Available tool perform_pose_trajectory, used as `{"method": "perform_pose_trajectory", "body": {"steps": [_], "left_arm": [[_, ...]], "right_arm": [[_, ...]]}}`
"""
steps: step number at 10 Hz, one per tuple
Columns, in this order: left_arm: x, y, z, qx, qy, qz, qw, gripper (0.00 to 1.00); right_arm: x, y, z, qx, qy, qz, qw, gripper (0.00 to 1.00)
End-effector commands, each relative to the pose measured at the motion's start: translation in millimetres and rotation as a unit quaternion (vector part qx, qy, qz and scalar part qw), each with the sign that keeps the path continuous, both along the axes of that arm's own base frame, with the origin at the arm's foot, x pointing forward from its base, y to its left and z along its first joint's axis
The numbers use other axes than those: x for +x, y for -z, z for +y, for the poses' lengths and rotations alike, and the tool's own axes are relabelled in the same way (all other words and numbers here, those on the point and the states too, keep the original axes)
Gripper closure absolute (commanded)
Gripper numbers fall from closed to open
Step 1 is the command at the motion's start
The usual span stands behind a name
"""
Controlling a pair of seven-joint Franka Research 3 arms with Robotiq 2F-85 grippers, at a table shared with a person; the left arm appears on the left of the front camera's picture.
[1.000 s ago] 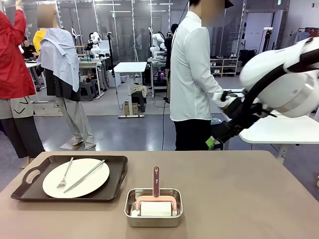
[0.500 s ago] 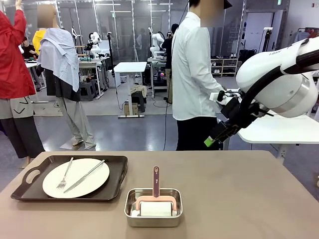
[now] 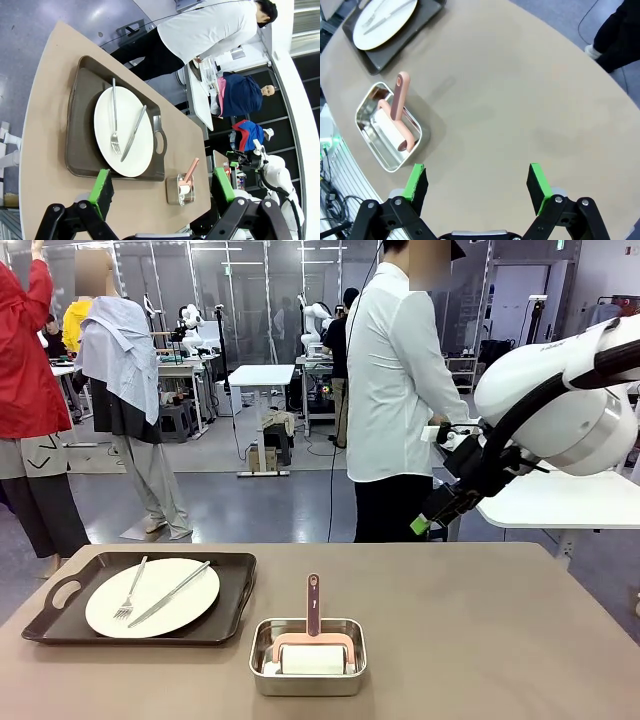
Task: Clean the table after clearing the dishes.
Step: When the left (or right) Handle tray is removed, use the left hand (or right hand) to clean the left (or right) side of the table with the Lint Roller.
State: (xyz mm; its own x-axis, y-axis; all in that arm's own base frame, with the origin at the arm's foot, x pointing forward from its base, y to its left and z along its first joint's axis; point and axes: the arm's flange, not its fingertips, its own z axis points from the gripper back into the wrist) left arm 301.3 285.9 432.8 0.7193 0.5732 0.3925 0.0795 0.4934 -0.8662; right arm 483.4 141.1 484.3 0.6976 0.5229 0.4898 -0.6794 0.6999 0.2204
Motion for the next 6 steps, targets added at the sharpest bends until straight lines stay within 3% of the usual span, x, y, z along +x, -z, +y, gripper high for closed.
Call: {"method": "perform_pose_trajectory", "body": {"steps": [1,6], "left_arm": [[-5,-1,1,0.0,0.007,-0.006,1.0,0.0],[-5,-1,1,0.0,0.007,-0.006,1.0,0.0]], "right_arm": [[32,1,35,-0.011,-0.056,0.003,0.998,0.0],[74,9,136,-0.08,-0.227,0.033,0.97,0.0]]}}
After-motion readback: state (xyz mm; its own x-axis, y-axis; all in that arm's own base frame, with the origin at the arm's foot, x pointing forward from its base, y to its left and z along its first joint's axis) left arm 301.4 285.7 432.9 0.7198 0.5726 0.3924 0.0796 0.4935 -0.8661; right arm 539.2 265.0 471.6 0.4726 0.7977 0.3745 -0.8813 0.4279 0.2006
